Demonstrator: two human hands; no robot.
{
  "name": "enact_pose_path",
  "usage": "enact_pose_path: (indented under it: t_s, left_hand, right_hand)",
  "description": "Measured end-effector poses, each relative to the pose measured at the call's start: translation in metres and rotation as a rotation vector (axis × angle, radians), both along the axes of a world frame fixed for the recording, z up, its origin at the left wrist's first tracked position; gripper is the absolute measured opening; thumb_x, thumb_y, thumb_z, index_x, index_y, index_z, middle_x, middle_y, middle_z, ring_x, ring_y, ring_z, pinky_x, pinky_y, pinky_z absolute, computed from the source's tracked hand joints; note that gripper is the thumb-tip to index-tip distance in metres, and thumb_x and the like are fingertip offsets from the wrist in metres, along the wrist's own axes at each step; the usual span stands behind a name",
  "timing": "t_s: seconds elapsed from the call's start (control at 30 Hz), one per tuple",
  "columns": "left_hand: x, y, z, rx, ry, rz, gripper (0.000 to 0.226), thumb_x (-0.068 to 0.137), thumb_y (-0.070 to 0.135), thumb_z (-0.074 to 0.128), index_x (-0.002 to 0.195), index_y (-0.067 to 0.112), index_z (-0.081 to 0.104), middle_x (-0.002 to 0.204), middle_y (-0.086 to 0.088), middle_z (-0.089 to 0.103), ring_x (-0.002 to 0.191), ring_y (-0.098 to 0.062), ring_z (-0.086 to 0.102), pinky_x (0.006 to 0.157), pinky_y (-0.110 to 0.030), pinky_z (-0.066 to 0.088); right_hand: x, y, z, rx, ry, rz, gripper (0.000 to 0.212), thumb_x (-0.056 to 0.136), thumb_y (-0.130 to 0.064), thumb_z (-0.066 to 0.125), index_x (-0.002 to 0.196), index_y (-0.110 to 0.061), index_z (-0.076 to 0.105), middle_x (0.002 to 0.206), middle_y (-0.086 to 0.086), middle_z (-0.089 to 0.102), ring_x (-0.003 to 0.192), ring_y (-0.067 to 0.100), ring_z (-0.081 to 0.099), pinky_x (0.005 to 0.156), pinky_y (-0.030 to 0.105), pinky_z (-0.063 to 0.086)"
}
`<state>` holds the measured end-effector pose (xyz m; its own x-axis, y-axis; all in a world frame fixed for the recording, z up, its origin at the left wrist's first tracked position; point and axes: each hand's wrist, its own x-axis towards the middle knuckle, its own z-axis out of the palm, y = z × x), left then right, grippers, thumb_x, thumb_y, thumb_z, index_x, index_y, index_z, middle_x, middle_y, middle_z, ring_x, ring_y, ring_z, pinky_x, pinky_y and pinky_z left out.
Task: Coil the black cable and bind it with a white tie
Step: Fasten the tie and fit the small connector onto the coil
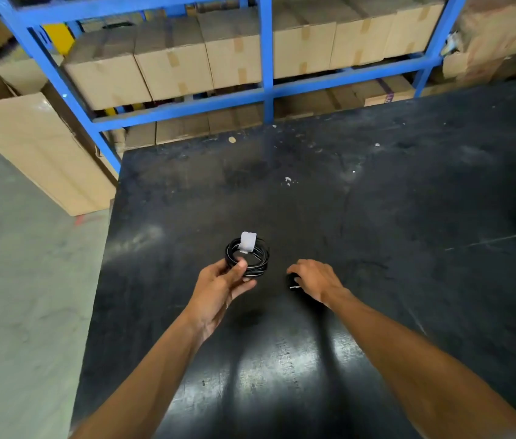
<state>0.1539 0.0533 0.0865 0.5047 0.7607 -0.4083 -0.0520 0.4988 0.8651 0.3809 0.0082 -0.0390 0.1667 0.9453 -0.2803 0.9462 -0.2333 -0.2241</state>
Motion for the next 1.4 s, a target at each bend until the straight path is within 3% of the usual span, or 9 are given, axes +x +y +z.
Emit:
enact_pose_path:
  t_s: [0.27, 0.4, 0.6, 0.73, 0.87, 1.0, 1.13, 1.27, 1.4]
  left_hand:
    - [-0.008, 0.0, 0.004, -0.012, -0.003, -0.004, 0.02, 0.095, 0.007, 0.054, 0.111, 0.0, 0.065, 0.1, -0.008, 0.074, 0.087, -0.01, 0.071, 0.074, -0.023, 0.058]
    - [-0.015, -0.001, 0.004, -0.016, -0.003, 0.003, 0.017, 0.095, 0.007, 0.055, 0.105, 0.003, 0.067, 0.092, -0.004, 0.076, 0.08, -0.008, 0.07, 0.072, -0.022, 0.058]
    - [-0.018, -0.011, 0.005, -0.034, -0.003, 0.017, 0.016, 0.094, 0.008, 0.056, 0.103, 0.001, 0.068, 0.098, -0.011, 0.073, 0.09, -0.018, 0.064, 0.071, -0.023, 0.057]
    - [-0.02, -0.019, 0.009, -0.028, 0.0, 0.004, 0.018, 0.095, 0.007, 0.056, 0.107, -0.001, 0.066, 0.095, -0.009, 0.073, 0.089, -0.018, 0.064, 0.071, -0.023, 0.058]
    - [-0.021, -0.025, 0.016, -0.014, -0.013, 0.006, 0.016, 0.095, 0.006, 0.055, 0.104, 0.001, 0.067, 0.097, -0.011, 0.073, 0.091, -0.02, 0.066, 0.07, -0.023, 0.058]
    - [-0.026, -0.026, 0.029, 0.008, -0.042, 0.019, 0.017, 0.095, 0.007, 0.055, 0.106, 0.0, 0.066, 0.092, -0.008, 0.075, 0.085, -0.015, 0.069, 0.07, -0.023, 0.058]
    - [-0.034, -0.028, 0.046, 0.056, -0.095, 0.033, 0.017, 0.095, 0.007, 0.054, 0.106, -0.001, 0.065, 0.089, -0.006, 0.077, 0.081, -0.012, 0.072, 0.073, -0.023, 0.058]
    - [-0.043, -0.031, 0.062, 0.129, -0.125, 0.127, 0.015, 0.095, 0.009, 0.056, 0.105, 0.004, 0.066, 0.087, 0.0, 0.076, 0.079, -0.009, 0.07, 0.071, -0.02, 0.057]
    - [-0.05, -0.039, 0.074, 0.239, -0.072, 0.204, 0.011, 0.094, 0.012, 0.059, 0.099, 0.011, 0.068, 0.079, 0.003, 0.063, 0.07, -0.006, 0.054, 0.061, -0.015, 0.047]
  right_hand:
    - [-0.002, -0.005, -0.002, -0.057, 0.028, 0.066, 0.04, 0.089, -0.001, 0.054, 0.121, -0.025, 0.062, 0.116, 0.004, 0.05, 0.108, 0.028, 0.055, 0.079, 0.041, 0.048]
    - [-0.006, -0.013, -0.001, 0.032, 0.065, 0.078, 0.017, 0.091, -0.016, 0.061, 0.107, -0.016, 0.066, 0.11, 0.003, 0.052, 0.105, 0.025, 0.056, 0.078, 0.041, 0.051]
    - [-0.02, -0.027, 0.001, 0.013, 0.12, 0.137, 0.014, 0.084, -0.023, 0.068, 0.093, -0.015, 0.06, 0.095, -0.004, 0.047, 0.098, 0.021, 0.055, 0.077, 0.035, 0.047]
    - [-0.032, -0.033, 0.007, 0.018, 0.157, 0.112, 0.012, 0.083, -0.017, 0.067, 0.085, -0.016, 0.055, 0.096, 0.003, 0.058, 0.089, 0.027, 0.059, 0.073, 0.035, 0.045]
    - [-0.044, -0.034, 0.021, 0.109, 0.263, 0.012, 0.028, 0.082, -0.014, 0.07, 0.071, -0.022, 0.045, 0.076, -0.005, 0.054, 0.071, 0.018, 0.051, 0.067, 0.036, 0.046]
    - [-0.056, -0.03, 0.045, 0.292, 0.369, -0.06, 0.057, 0.082, -0.003, 0.071, 0.054, -0.025, 0.027, 0.055, -0.012, 0.042, 0.049, -0.002, 0.048, 0.057, 0.027, 0.034]
    - [-0.073, -0.027, 0.079, 0.339, 0.619, -0.214, 0.035, 0.075, -0.015, 0.083, 0.061, -0.024, 0.051, 0.062, -0.01, 0.058, 0.055, 0.001, 0.052, 0.056, 0.021, 0.044]
    - [-0.098, -0.034, 0.117, 0.525, 1.021, -0.405, 0.016, 0.078, -0.004, 0.08, 0.079, -0.015, 0.069, 0.07, 0.004, 0.07, 0.057, 0.014, 0.065, 0.057, 0.028, 0.054]
    - [-0.131, -0.043, 0.153, 0.717, 1.326, -0.529, 0.014, 0.083, 0.003, 0.073, 0.085, -0.01, 0.074, 0.068, 0.006, 0.072, 0.061, 0.014, 0.067, 0.059, 0.021, 0.056]
